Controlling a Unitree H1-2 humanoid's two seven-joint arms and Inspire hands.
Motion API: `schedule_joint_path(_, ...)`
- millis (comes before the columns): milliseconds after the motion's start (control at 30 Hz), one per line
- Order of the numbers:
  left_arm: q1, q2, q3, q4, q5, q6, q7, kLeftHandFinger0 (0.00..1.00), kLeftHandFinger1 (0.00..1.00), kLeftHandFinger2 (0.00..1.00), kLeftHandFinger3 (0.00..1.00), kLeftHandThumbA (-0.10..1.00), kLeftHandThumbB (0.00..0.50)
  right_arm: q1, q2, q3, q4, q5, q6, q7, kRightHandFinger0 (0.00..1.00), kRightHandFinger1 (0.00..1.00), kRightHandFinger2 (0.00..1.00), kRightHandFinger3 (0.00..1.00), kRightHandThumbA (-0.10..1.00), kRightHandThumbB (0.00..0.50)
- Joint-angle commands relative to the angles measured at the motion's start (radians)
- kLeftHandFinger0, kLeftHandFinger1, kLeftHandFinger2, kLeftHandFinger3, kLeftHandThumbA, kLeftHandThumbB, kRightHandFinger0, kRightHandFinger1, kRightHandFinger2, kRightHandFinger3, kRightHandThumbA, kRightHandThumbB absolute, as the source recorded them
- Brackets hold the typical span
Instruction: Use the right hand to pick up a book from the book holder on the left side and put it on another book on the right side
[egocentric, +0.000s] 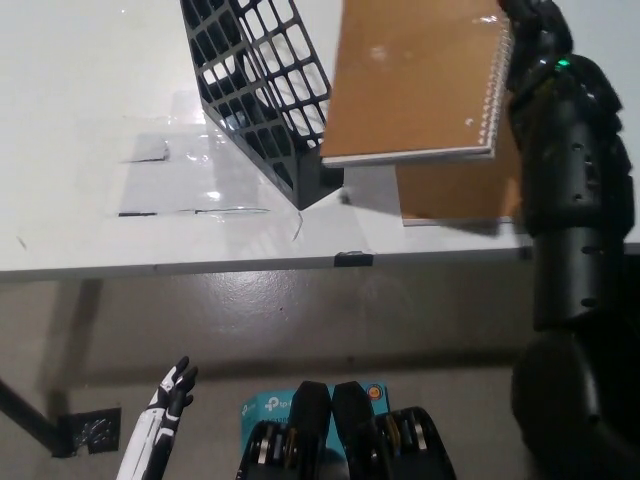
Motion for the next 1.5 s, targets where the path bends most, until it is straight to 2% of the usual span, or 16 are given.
schedule_joint_path(0,0.009,0.023,0.006,-0.013,-0.008,-0.084,-0.002,1.0,1.0,1.0,1.0,1.0,0.105,-0.228,-0.254,0.008,-0.185,0.643,0.046,0.025,0.0,0.36,0.78,1.0,-0.1,0.022)
schedule_joint_path(133,0.014,0.018,0.009,-0.013,-0.017,-0.083,-0.002,1.0,1.0,1.0,1.0,1.0,0.11,-0.23,-0.286,0.017,-0.153,0.641,0.046,0.03,0.0,0.39,0.78,1.0,-0.1,0.045)
schedule_joint_path(233,0.018,0.017,0.009,-0.016,-0.005,-0.079,0.006,1.0,1.0,1.0,1.0,1.0,0.103,-0.231,-0.318,0.032,-0.091,0.646,0.046,0.063,0.0,0.39,0.76,1.0,-0.1,0.025)
schedule_joint_path(367,0.021,0.016,0.01,-0.02,-0.009,-0.079,0.005,1.0,1.0,1.0,1.0,1.0,0.078,-0.238,-0.342,0.047,-0.014,0.612,0.046,0.106,0.0,0.33,0.72,1.0,-0.1,0.025)
schedule_joint_path(500,0.019,0.017,0.009,-0.027,-0.005,-0.07,0.004,1.0,1.0,1.0,1.0,1.0,0.088,-0.242,-0.349,0.076,0.067,0.564,0.046,0.132,0.0,0.3,0.72,1.0,-0.1,0.003)
schedule_joint_path(700,0.017,0.016,0.005,-0.023,-0.006,-0.088,0.002,1.0,1.0,1.0,1.0,1.0,0.086,-0.227,-0.344,0.125,0.186,0.518,0.046,0.178,0.0,0.34,0.71,1.0,-0.1,0.042)
schedule_joint_path(900,0.01,0.016,0.011,-0.031,-0.022,-0.069,-0.005,0.99,1.0,1.0,1.0,1.0,0.099,-0.212,-0.331,0.167,0.294,0.527,0.046,0.227,0.0,0.23,0.68,1.0,-0.1,0.004)
schedule_joint_path(933,0.01,0.017,0.011,-0.031,-0.017,-0.069,-0.003,0.98,1.0,1.0,1.0,1.0,0.1,-0.213,-0.332,0.184,0.319,0.5,0.046,0.245,0.0,0.27,0.68,1.0,-0.1,0.041)
schedule_joint_path(1033,0.009,0.02,0.012,-0.032,-0.012,-0.065,-0.003,0.98,1.0,1.0,1.0,1.0,0.091,-0.22,-0.345,0.229,0.412,0.421,0.046,0.336,0.0,0.26,0.74,1.0,-0.1,0.037)
schedule_joint_path(1100,0.006,0.021,0.011,-0.025,-0.015,-0.076,-0.006,0.98,1.0,1.0,1.0,1.0,0.09,-0.226,-0.353,0.257,0.455,0.375,0.046,0.371,0.0,0.24,0.72,1.0,-0.1,0.143)
schedule_joint_path(1167,0.006,0.019,0.011,-0.028,-0.019,-0.071,-0.008,0.97,1.0,1.0,1.0,1.0,0.093,-0.231,-0.355,0.283,0.486,0.315,0.046,0.372,0.0,0.2,0.73,1.0,-0.1,0.153)
schedule_joint_path(1233,0.007,0.019,0.012,-0.032,-0.023,-0.07,-0.01,0.96,1.0,1.0,1.0,1.0,0.104,-0.235,-0.357,0.31,0.518,0.268,0.046,0.369,0.0,0.14,0.68,1.0,-0.1,0.138)
schedule_joint_path(1300,0.007,0.019,0.013,-0.037,-0.023,-0.065,-0.009,0.96,1.0,1.0,1.0,1.0,0.096,-0.238,-0.359,0.325,0.547,0.245,0.046,0.374,0.0,0.09,0.68,1.0,-0.1,0.066)
schedule_joint_path(1333,0.008,0.019,0.014,-0.038,-0.02,-0.061,-0.007,0.95,1.0,1.0,1.0,1.0,0.09,-0.236,-0.364,0.338,0.556,0.234,0.046,0.396,0.0,0.07,0.66,1.0,-0.1,0.062)
schedule_joint_path(1367,0.008,0.019,0.015,-0.04,-0.02,-0.059,-0.006,0.95,1.0,1.0,1.0,1.0,0.09,-0.235,-0.369,0.347,0.567,0.222,0.046,0.41,0.0,0.06,0.63,1.0,-0.1,0.094)
schedule_joint_path(1467,0.007,0.019,0.015,-0.04,-0.021,-0.057,-0.009,0.94,1.0,1.0,1.0,1.0,0.096,-0.239,-0.38,0.343,0.605,0.201,0.046,0.393,0.0,0.03,0.66,1.0,-0.1,0.086)
